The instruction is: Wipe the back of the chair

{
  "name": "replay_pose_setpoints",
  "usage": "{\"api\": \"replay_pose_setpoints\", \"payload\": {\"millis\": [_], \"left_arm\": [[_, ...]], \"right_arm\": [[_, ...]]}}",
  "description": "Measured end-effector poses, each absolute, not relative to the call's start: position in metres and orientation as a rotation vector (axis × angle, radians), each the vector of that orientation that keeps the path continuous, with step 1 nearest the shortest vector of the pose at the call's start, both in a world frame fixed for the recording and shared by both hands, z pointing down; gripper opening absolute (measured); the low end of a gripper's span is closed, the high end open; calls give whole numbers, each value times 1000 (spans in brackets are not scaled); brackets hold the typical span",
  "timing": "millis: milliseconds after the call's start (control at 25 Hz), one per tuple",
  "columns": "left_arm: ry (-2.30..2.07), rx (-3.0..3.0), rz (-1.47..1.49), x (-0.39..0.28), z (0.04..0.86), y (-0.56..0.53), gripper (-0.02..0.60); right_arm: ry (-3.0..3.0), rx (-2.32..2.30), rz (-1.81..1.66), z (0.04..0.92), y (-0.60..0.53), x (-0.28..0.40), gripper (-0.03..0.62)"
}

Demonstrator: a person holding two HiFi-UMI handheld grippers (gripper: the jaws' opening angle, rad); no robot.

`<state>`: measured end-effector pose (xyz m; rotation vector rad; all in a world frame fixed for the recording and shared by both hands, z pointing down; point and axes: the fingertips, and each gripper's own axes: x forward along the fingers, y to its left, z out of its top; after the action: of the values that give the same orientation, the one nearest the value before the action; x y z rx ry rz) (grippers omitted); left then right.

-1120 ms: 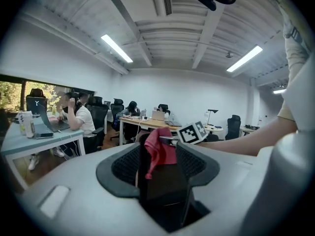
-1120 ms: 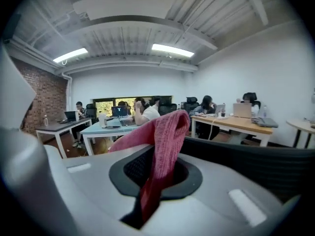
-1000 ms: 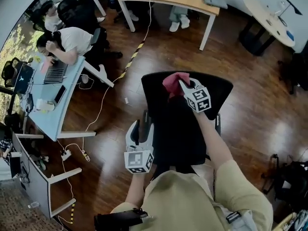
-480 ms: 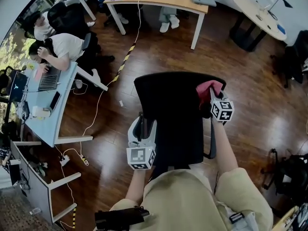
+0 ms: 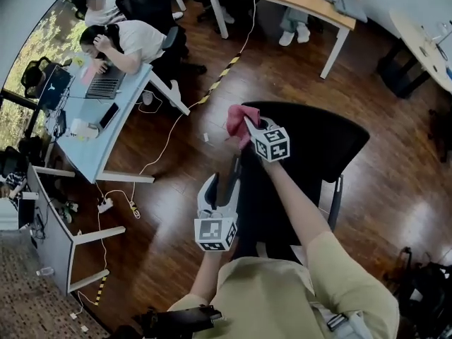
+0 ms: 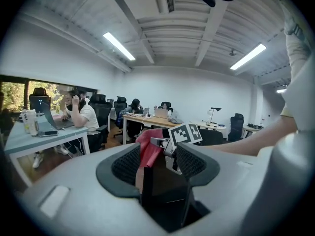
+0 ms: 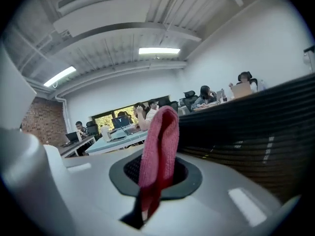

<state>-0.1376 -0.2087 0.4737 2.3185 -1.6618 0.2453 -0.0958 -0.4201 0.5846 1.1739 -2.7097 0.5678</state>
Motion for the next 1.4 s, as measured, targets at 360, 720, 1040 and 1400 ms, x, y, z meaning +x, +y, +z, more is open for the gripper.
{"api": "replay_pose_setpoints", "payload": {"millis": [360,720,1040,1400], "left_arm": [[-1558,2389,252,-114,484,-224,209],[-1394,2499,272,-43,477,-222,209],[-1517,2403,299,-89,480,-212,209],[-1577,2334,351,-132,496,-201,209]], "right_arm": [[-2553,1546,646,605,-401,111,20],[-2210,1888,598,601,-336,302,18],[-2665,1170,619,601,-365,16,20],[-2657,1168,675,625,-410,-59,20]]}}
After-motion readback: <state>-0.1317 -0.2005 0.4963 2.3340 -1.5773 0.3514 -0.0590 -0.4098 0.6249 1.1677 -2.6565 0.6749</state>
